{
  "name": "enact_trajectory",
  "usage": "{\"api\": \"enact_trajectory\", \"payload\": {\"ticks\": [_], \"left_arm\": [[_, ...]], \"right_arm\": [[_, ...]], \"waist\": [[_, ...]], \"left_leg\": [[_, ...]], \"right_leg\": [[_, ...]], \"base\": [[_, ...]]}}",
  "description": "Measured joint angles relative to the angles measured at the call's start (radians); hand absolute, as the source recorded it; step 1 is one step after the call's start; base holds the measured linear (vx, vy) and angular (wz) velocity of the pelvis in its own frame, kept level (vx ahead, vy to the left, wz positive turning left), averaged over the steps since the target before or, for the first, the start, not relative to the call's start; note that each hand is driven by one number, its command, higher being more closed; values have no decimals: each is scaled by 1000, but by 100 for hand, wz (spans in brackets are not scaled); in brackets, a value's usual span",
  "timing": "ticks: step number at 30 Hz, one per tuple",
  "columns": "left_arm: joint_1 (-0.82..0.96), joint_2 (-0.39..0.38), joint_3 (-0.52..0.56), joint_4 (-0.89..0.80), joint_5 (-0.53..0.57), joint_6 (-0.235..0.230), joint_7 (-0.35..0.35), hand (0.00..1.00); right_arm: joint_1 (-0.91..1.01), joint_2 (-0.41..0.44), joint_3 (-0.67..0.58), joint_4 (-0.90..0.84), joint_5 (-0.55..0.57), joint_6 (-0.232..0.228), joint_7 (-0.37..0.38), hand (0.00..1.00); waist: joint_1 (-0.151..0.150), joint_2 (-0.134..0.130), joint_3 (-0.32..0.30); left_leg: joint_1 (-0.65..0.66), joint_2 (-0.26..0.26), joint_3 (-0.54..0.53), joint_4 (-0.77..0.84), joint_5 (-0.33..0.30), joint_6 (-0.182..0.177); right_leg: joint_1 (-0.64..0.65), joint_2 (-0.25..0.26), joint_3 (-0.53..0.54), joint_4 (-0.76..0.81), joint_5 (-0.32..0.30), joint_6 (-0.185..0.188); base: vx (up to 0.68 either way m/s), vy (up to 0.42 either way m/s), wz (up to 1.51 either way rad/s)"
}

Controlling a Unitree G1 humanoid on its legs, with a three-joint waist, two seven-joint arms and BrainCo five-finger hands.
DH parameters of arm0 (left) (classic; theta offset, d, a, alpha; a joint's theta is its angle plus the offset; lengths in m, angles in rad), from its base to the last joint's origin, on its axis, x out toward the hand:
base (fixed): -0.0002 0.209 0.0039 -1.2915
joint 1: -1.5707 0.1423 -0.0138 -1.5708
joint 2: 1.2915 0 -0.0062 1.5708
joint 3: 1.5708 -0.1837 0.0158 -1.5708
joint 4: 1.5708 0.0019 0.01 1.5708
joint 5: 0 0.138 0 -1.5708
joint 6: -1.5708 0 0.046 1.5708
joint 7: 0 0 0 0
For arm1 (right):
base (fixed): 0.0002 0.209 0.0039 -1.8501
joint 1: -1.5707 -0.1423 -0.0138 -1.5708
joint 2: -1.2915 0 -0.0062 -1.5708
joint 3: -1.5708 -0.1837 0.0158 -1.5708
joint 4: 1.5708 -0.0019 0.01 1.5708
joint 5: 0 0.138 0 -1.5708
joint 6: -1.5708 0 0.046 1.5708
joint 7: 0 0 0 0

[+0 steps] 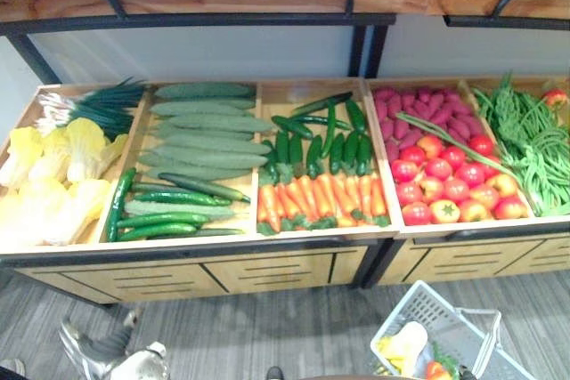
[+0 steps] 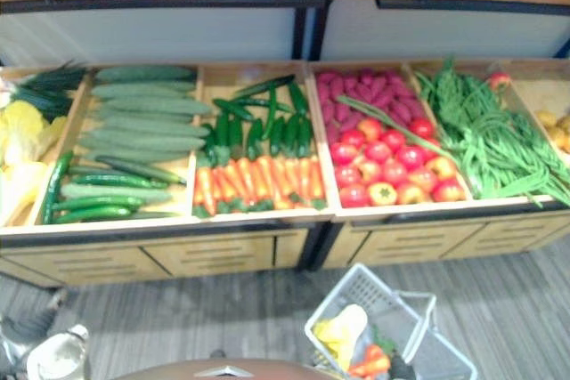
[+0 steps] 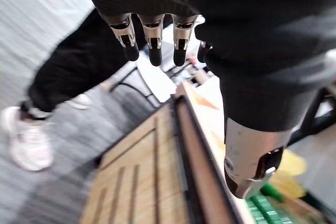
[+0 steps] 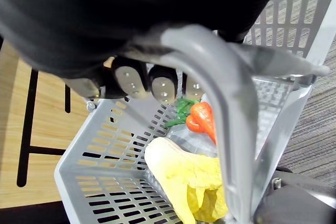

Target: Pick vegetable in the basket

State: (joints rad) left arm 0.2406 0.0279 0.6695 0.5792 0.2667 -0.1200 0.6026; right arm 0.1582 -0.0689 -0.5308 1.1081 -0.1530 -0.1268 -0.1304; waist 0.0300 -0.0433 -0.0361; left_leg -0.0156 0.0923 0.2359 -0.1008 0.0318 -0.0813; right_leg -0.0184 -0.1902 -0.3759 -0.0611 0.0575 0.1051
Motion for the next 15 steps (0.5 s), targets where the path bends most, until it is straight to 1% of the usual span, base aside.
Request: {"api": "enact_trajectory", "payload": {"ticks": [1, 2, 3, 4, 6, 9, 11, 12, 13, 15], "left_arm": [[0, -4, 12, 107, -30, 0, -9, 0], [-3, -6, 18, 162, -31, 1, -18, 0], [-4, -9, 25, 255, -33, 8, -47, 0], [-4, -11, 27, 312, -50, 16, -69, 0], [-2, -30, 39, 412, -117, 37, -145, 0], [1, -36, 31, 475, -122, 58, -212, 0], [-5, -35, 2, 489, -115, 66, -245, 0], [-8, -35, -29, 491, -107, 66, -273, 0], [-14, -35, -60, 494, -105, 65, -294, 0], [-23, -35, -104, 495, -105, 64, -321, 0]], "right_arm": [[0, 5, 0, 2, 5, -4, -2, 100], [0, 7, -1, 5, 6, -4, -3, 100], [-1, 9, -3, 8, 6, -4, -4, 100], [-1, 9, -6, 11, 7, -4, -4, 100], [-11, 7, -14, 30, 7, -3, -4, 100], [-32, 8, -13, 45, 3, -3, -4, 100], [-40, 6, -12, 45, 0, -3, -4, 100], [-42, 6, -10, 45, -1, -3, -3, 100], [-47, 6, -9, 46, -1, -3, -3, 100], [-51, 6, -3, 46, -1, -3, 0, 100]], "waist": [[-2, 0, 0], [-3, 0, 0], [-5, 0, 0], [-7, 0, 0], [-13, 0, 0], [-13, 2, 1], [-14, 6, 4], [-16, 8, 5], [-26, 10, 7], [-32, 12, 9]], "left_leg": [[1, 0, 0, 0, -1, -2], [1, 0, 0, 0, -2, -3], [1, 0, 0, 0, -3, -5], [1, 0, 2, 0, -4, -7], [3, 1, 8, 0, -9, -11], [10, 7, 34, 2, -11, -12], [18, 10, 50, 3, -15, -16], [21, 11, 55, 5, -18, -17], [21, 10, 55, 6, -19, -17], [22, 9, 57, 6, -21, -17]], "right_leg": [[4, 1, 0, -7, 0, 0], [4, 1, 1, -8, 0, 0], [4, 2, 1, -11, 0, 0], [4, 2, 3, -13, 0, 0], [3, 5, 13, -14, 1, -1], [-10, 13, 42, -15, 5, 4], [-12, 16, 57, -15, 5, 5], [-12, 18, 62, -15, 5, 5], [-12, 17, 61, -15, 6, 6], [-12, 17, 64, -15, 6, 7]], "base": [[0, 0, 0], [37, -6, -1], [0, 0, 0], [44, -5, -4], [50, -6, -10], [40, -13, -27], [32, -22, -26], [38, -21, -12], [36, -16, -9], [11, -6, -3]]}}
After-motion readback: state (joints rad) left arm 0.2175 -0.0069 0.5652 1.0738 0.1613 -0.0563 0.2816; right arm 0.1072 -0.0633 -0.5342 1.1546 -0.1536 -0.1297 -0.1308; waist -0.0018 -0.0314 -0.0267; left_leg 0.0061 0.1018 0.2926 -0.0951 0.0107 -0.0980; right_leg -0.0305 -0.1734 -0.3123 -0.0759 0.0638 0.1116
